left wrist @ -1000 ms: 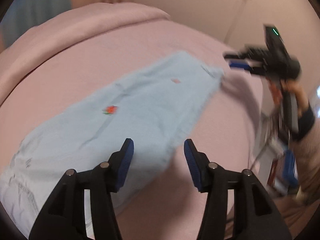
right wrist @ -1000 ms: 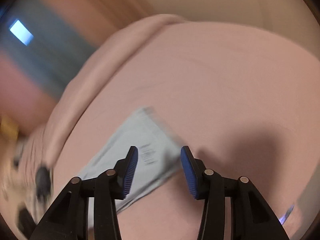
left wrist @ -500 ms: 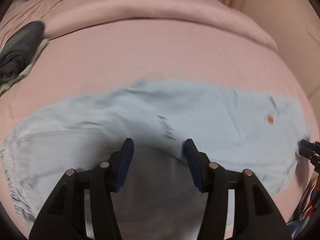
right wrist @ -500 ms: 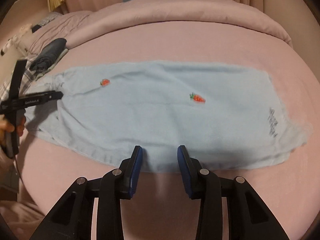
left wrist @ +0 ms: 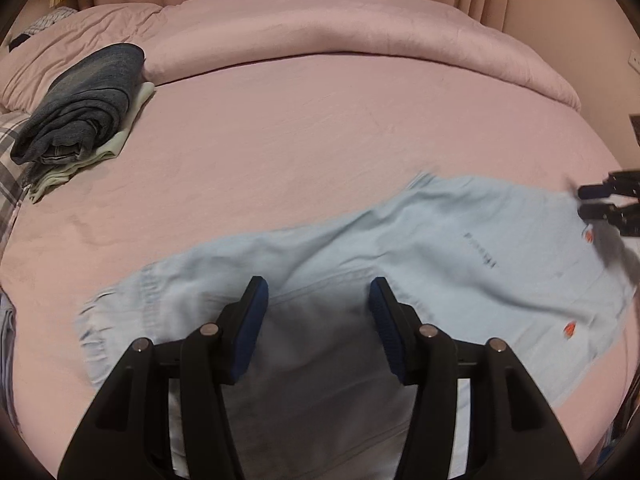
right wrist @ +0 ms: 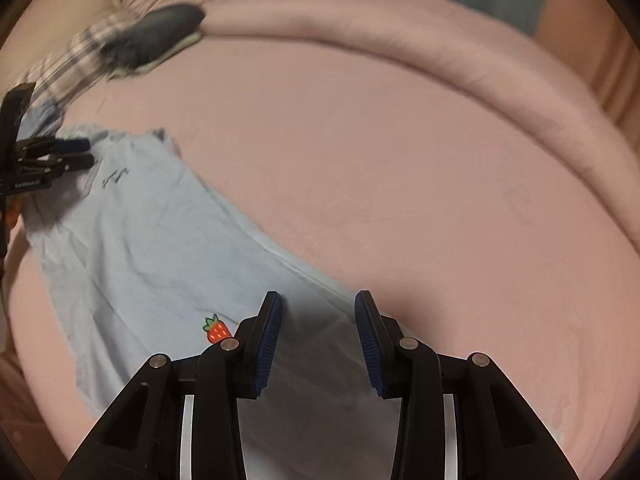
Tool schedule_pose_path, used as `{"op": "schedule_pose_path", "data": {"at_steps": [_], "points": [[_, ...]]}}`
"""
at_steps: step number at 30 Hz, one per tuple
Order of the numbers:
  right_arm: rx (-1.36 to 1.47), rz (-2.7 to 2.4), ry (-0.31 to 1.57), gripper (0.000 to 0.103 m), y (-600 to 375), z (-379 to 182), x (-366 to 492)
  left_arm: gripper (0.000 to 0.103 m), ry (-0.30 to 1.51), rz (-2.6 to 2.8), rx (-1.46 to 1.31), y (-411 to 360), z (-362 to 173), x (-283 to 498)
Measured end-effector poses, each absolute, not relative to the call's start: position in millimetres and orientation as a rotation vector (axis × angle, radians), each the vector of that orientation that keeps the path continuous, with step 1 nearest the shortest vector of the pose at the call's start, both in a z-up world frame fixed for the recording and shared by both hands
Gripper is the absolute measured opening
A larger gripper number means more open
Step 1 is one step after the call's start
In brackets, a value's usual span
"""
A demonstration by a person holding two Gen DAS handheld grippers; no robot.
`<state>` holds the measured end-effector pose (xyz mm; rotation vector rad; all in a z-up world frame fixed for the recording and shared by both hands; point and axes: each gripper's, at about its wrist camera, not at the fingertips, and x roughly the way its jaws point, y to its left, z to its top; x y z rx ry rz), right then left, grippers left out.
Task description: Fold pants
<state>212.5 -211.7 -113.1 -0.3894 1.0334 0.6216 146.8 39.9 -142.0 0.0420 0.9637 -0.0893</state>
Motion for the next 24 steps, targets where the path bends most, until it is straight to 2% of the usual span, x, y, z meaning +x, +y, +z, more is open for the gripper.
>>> {"op": "schedule_pose_path", "data": {"at_steps": [4,8,15,20,24], "points": [[-0.488,0.656,1.074,0.037,-190.0,-120.2,213.0,0.056,0.975,-0.092,0.043,47.6,-144.1,147.6],[-0.546,0.657,1.058,0.003,-164.7,-120.0,216.3,0.056,0.971,-0.091,0.037,47.1,-145.0,147.7],[-0.630,0.579,0.995,0.001,-137.3,-104.5,223.2,0.056,0.971,-0.092,0.030,50.5,-147.6,151.9],[-0.623,0.487,1.047,0.002,-129.7,-118.7,232.6,0.056,0.990,-0.083,0.035,49.2,-144.9,153.7],[-0.528,0.473,0.928,0.002,-123.7,-79.7,197.1,0.054,0.980,-0.131,0.091,38.5,-129.1,127.2]]}}
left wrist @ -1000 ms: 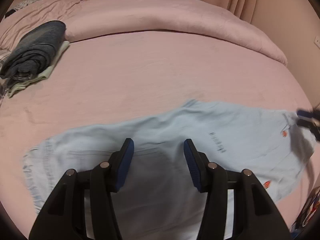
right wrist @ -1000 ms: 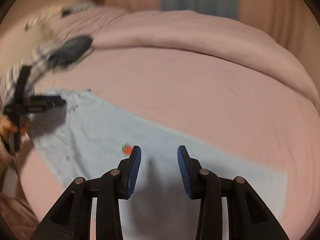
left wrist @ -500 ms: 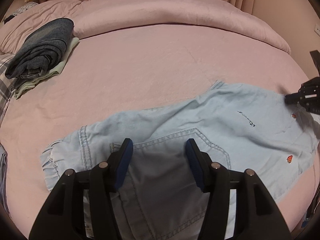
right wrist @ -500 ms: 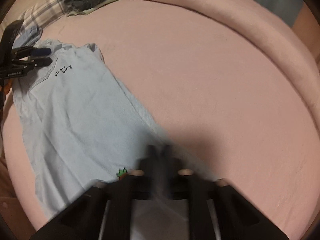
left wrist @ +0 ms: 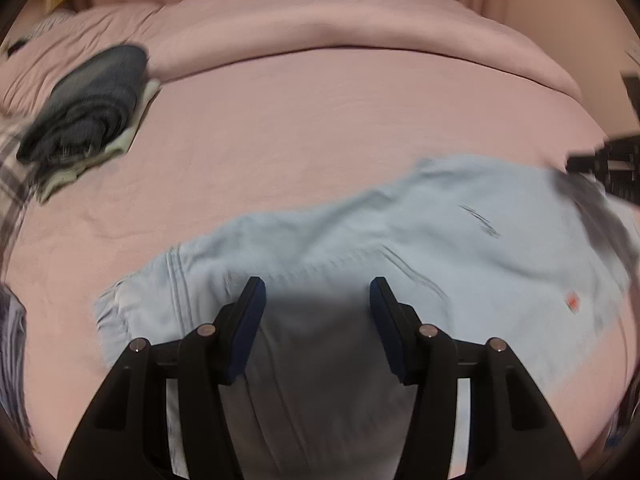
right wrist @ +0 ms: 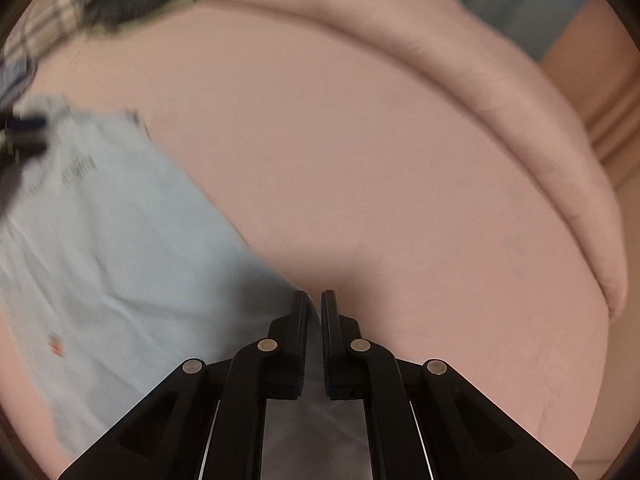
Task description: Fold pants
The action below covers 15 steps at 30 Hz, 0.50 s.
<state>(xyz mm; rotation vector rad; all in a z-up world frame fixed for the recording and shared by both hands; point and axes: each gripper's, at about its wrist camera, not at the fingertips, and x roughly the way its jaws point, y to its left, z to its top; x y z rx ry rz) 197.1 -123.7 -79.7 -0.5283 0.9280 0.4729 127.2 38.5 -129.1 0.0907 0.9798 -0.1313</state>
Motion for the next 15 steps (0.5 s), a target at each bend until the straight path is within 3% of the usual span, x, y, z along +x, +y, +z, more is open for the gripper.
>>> {"op": "schedule_pose_path", "data": {"at_steps": [3,8,15], "points": [[-0.500,0.679,0.873,0.003,-107.5,-58.9,134.1,0.054,0.981,-0.286,0.205,17.8,-122.2,91.0],[-0.709,0.849,0.826,0.003,-68.6,-79.4,43.8,0.056,0.950,-0.429,0.473,-4.4,-126.6,35.6],[-0.772,0.875,0.845,0.003,-36.8,-112.2,34.7,0.058,0.958,-0.396,0.525,7.7,-137.8,24.3]]}}
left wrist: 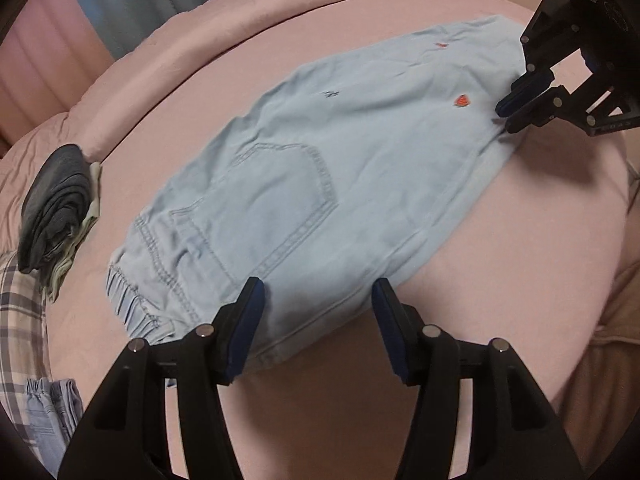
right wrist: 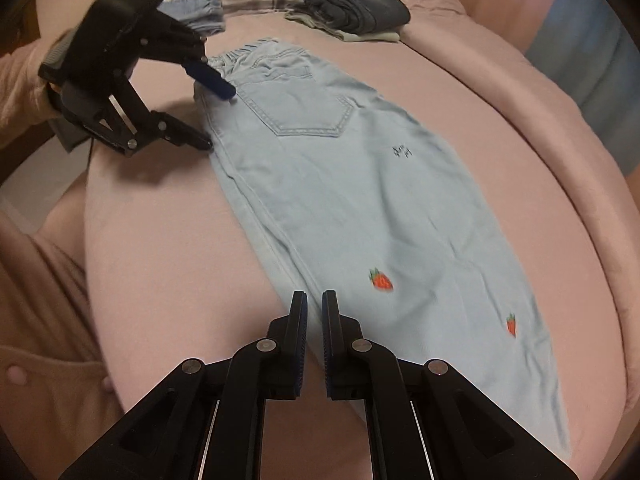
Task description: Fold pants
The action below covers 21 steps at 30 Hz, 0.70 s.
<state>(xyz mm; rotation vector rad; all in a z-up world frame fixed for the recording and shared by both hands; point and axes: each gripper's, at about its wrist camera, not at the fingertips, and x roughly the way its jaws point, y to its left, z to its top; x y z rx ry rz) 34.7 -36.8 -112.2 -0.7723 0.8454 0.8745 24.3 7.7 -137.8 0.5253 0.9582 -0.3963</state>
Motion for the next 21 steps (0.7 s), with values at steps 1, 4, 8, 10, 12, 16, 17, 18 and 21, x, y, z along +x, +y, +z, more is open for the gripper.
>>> {"op": "schedule_pose_path", "data": {"at_steps": [1,4,8,10,12,16,17,18,21], "points": [[-0.778,0.874,0.863,0.004,-34.9,-114.0,41.8,0.058,0.961,-0.401,0.521,10.7,-140.0,27.9],[-0.810,0.876,0.915,0.017,-41.4,-122.2,48.3,0.057,0.945,-0.421,0.552,9.5,-144.7,26.5],[-0.826,0.861,0.901,0.022,-44.7,-124.7,51.7,0.035,0.961,-0.436,0.461,19.5,-141.3,33.4],[-0.817,0.847,0.918,0.020,-42.6,-127.3,56.0,0.021,0.954,-0.446,0.414,22.1,-136.8,37.5],[-0.827,0.847,0.917,0.010,-39.6,-127.4,55.5,0.020,0.945,-0.446,0.405,20.4,-135.2,36.5],[-0.784,0.876,0.899,0.005,-44.2,-105.8,44.2,0.017,0.919,-0.443,0.404,24.3,-126.0,24.3],[-0.781,0.888,0.897,0.005,-44.9,-101.8,40.8,0.017,0.916,-0.448,0.400,28.6,-123.5,20.9],[-0.782,0.908,0.897,0.005,-45.5,-100.3,36.3,0.018,0.917,-0.451,0.404,30.9,-123.4,18.4],[-0.800,0.921,0.941,0.005,-41.2,-115.6,35.9,0.021,0.937,-0.452,0.433,31.7,-131.0,17.8]]}}
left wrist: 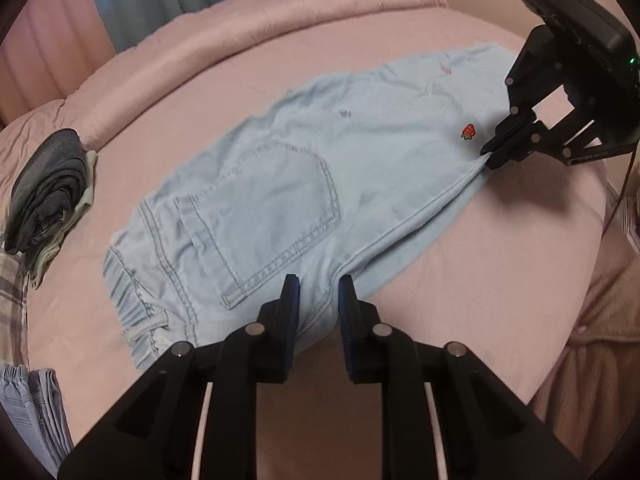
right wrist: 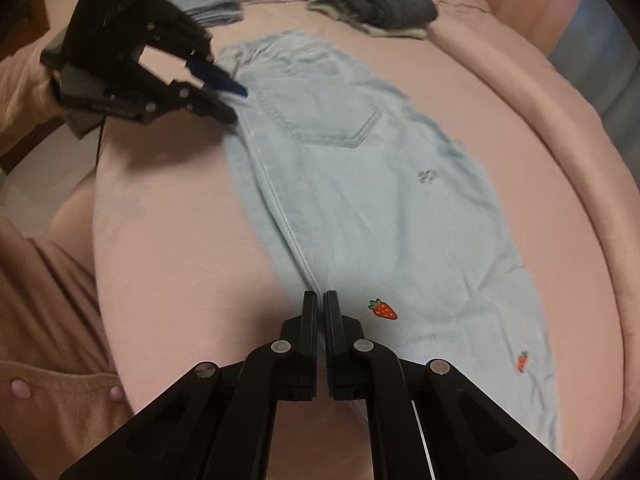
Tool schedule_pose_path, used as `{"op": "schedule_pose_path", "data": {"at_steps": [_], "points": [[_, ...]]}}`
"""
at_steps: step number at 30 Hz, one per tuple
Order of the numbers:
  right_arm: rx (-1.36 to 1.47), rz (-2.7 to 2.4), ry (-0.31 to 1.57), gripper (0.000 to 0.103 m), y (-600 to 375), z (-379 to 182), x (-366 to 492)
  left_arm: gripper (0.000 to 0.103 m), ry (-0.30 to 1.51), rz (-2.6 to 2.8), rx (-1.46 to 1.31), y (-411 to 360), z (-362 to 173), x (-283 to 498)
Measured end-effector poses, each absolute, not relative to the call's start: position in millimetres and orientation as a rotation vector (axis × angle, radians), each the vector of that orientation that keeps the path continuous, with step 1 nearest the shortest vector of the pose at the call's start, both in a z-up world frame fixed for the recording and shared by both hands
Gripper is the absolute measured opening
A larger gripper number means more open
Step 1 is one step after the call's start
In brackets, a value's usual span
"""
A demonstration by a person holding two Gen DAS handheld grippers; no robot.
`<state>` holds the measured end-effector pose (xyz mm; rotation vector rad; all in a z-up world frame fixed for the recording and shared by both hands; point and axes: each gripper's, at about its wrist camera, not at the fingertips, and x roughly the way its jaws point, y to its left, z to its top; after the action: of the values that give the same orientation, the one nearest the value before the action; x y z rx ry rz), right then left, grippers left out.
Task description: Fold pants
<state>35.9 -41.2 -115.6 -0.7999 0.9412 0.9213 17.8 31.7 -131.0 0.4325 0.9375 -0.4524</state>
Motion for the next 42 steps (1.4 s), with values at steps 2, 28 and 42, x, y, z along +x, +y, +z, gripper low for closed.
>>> {"op": "schedule_pose_path", "data": {"at_steps": [2,28,42], "points": [[-0.809,0.902,0.973,0.006,-39.7,-127.1,39.0,0.024,0.948,-0.444,0.448,30.1,-135.0,19.9],[-0.546,0.963,0.882,0.012,11.3,-116.7,35.6,0.040,0.957,-0.268,-0.657,160.1,-144.6,19.7],[-0.411,0.963,0.917,0.022,25.9,-121.8,34.1,0.043,0.979,-0.029,-0.541,155.0,-140.9,17.7]]}}
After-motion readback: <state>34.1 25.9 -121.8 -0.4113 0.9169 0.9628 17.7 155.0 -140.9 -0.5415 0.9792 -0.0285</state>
